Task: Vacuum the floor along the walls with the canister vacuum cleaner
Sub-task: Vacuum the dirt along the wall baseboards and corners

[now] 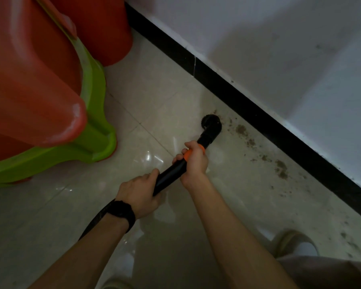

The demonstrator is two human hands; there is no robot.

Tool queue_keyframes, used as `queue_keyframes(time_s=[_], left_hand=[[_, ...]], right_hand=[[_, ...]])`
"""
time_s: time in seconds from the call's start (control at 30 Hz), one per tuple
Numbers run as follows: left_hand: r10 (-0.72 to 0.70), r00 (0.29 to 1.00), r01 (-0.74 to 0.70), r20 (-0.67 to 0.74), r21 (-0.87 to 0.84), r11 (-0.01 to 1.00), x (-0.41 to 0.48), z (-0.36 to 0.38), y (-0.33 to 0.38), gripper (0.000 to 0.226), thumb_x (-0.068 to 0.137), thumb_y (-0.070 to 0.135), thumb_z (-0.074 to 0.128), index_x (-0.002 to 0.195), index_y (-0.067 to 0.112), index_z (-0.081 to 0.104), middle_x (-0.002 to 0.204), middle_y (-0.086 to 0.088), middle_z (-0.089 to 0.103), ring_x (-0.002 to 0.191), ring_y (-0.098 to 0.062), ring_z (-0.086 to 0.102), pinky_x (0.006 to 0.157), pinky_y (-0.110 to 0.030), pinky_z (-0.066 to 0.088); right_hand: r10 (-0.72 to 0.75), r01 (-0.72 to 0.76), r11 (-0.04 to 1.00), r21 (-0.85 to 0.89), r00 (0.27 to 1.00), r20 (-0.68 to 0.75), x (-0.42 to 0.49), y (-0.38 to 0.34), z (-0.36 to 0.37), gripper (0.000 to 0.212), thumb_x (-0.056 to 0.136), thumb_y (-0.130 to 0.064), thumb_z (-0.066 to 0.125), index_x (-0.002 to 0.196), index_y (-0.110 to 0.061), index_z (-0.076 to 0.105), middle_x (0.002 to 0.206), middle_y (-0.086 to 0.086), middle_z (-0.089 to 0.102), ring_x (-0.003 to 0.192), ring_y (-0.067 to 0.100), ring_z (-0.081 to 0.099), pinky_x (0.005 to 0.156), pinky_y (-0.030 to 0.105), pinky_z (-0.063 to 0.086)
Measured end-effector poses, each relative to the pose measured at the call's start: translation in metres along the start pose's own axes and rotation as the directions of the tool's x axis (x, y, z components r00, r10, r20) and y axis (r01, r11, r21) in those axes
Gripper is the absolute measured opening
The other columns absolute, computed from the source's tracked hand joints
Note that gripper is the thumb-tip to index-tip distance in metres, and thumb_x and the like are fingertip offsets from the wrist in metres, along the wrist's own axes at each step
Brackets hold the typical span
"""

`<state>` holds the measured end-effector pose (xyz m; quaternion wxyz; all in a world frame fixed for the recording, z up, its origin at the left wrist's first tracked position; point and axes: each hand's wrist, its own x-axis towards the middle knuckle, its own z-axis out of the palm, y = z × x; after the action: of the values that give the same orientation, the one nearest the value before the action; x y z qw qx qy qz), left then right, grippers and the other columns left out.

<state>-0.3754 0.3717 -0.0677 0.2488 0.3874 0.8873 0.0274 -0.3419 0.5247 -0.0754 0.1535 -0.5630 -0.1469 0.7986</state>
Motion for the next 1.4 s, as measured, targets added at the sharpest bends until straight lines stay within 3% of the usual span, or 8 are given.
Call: queue_keyframes(time_s=[0.57, 0.8, 0.97, 1.07, 1.17, 1.23, 1.33, 1.4], left_hand=[[-0.001, 1.0, 0.001, -0.006, -0.062, 0.998, 0.049, -0.004, 0.036, 0.03, 0.087, 0.035, 0.055, 0.109, 0.024, 0.038, 0.099, 0.004, 0.062, 0.08, -0.022, 0.062, 0.062, -0.03, 0.039], [-0.174, 0.983, 0.159, -0.065, -0.196, 0.968, 0.064, -0.007, 0.038, 0.026, 0.082, 0.028, 0.058, 0.097, 0.028, 0.036, 0.074, 0.009, 0.048, 0.062, -0.018, 0.048, 0.052, -0.029, 0.032], [-0.296, 0.955, 0.258, 0.008, -0.517, 0.817, 0.083, -0.012, 0.029, 0.018, 0.076, 0.026, 0.062, 0.089, 0.028, 0.049, 0.075, 0.002, 0.06, 0.063, -0.017, 0.055, 0.052, -0.028, 0.038], [-0.334, 0.939, 0.3, 0.08, -0.666, 0.684, 0.093, -0.02, 0.024, 0.035, 0.056, 0.031, 0.062, 0.091, 0.03, 0.058, 0.078, 0.001, 0.065, 0.069, -0.02, 0.061, 0.058, -0.032, 0.048], [-0.358, 0.924, 0.337, 0.133, -0.725, 0.601, 0.096, -0.023, 0.022, 0.043, 0.048, 0.028, 0.062, 0.091, 0.032, 0.062, 0.077, -0.002, 0.069, 0.071, -0.026, 0.065, 0.063, -0.039, 0.054], [-0.352, 0.923, 0.344, 0.156, -0.743, 0.573, 0.095, -0.022, 0.024, 0.043, 0.047, 0.026, 0.062, 0.089, 0.031, 0.063, 0.076, -0.003, 0.069, 0.07, -0.028, 0.066, 0.061, -0.039, 0.053], [-0.32, 0.932, 0.336, 0.172, -0.745, 0.576, 0.09, -0.02, 0.028, 0.038, 0.047, 0.025, 0.063, 0.084, 0.03, 0.062, 0.075, -0.003, 0.069, 0.07, -0.027, 0.066, 0.058, -0.035, 0.05], [-0.285, 0.942, 0.321, 0.175, -0.71, 0.626, 0.085, -0.019, 0.029, 0.038, 0.048, 0.027, 0.062, 0.085, 0.03, 0.063, 0.073, 0.0, 0.069, 0.069, -0.024, 0.066, 0.058, -0.031, 0.05]], right_hand=[[-0.105, 0.103, 0.991, -0.084, 0.994, -0.009, 0.037, -0.048, 0.007, 0.014, 0.09, -0.005, 0.065, 0.084, -0.013, 0.054, 0.06, 0.001, 0.049, 0.043, 0.015, 0.044, 0.047, 0.026, 0.043], [-0.154, 0.163, 0.964, -0.211, 0.986, 0.059, 0.052, -0.056, 0.035, 0.018, 0.098, -0.011, 0.064, 0.084, -0.014, 0.052, 0.056, 0.0, 0.046, 0.041, 0.014, 0.045, 0.045, 0.025, 0.044], [-0.177, 0.233, 0.826, -0.513, 0.972, 0.156, 0.064, -0.062, 0.071, 0.026, 0.103, -0.023, 0.061, 0.081, -0.015, 0.048, 0.056, -0.001, 0.05, 0.046, 0.014, 0.054, 0.059, 0.035, 0.053], [-0.166, 0.266, 0.726, -0.634, 0.963, 0.214, 0.067, -0.069, 0.087, 0.026, 0.102, -0.019, 0.059, 0.081, -0.015, 0.045, 0.065, 0.003, 0.053, 0.055, 0.018, 0.062, 0.076, 0.042, 0.06], [-0.168, 0.282, 0.649, -0.707, 0.959, 0.229, 0.062, -0.071, 0.094, 0.026, 0.104, -0.02, 0.055, 0.082, -0.011, 0.045, 0.069, 0.005, 0.056, 0.063, 0.025, 0.068, 0.071, 0.038, 0.06], [-0.21, 0.309, 0.603, -0.736, 0.951, 0.227, 0.059, -0.069, 0.096, 0.028, 0.102, -0.027, 0.053, 0.096, 0.0, 0.05, 0.07, 0.006, 0.06, 0.075, 0.03, 0.073, 0.08, 0.043, 0.062], [-0.273, 0.318, 0.538, -0.78, 0.942, 0.196, 0.097, -0.054, 0.083, 0.081, 0.083, -0.048, 0.043, 0.136, 0.013, 0.038, 0.102, 0.021, 0.071, 0.098, 0.038, 0.073, 0.091, 0.05, 0.06], [-0.262, 0.305, 0.563, -0.768, 0.947, 0.184, 0.086, -0.054, 0.075, 0.075, 0.084, -0.048, 0.044, 0.131, 0.01, 0.037, 0.111, 0.022, 0.069, 0.101, 0.039, 0.072, 0.092, 0.05, 0.059]])
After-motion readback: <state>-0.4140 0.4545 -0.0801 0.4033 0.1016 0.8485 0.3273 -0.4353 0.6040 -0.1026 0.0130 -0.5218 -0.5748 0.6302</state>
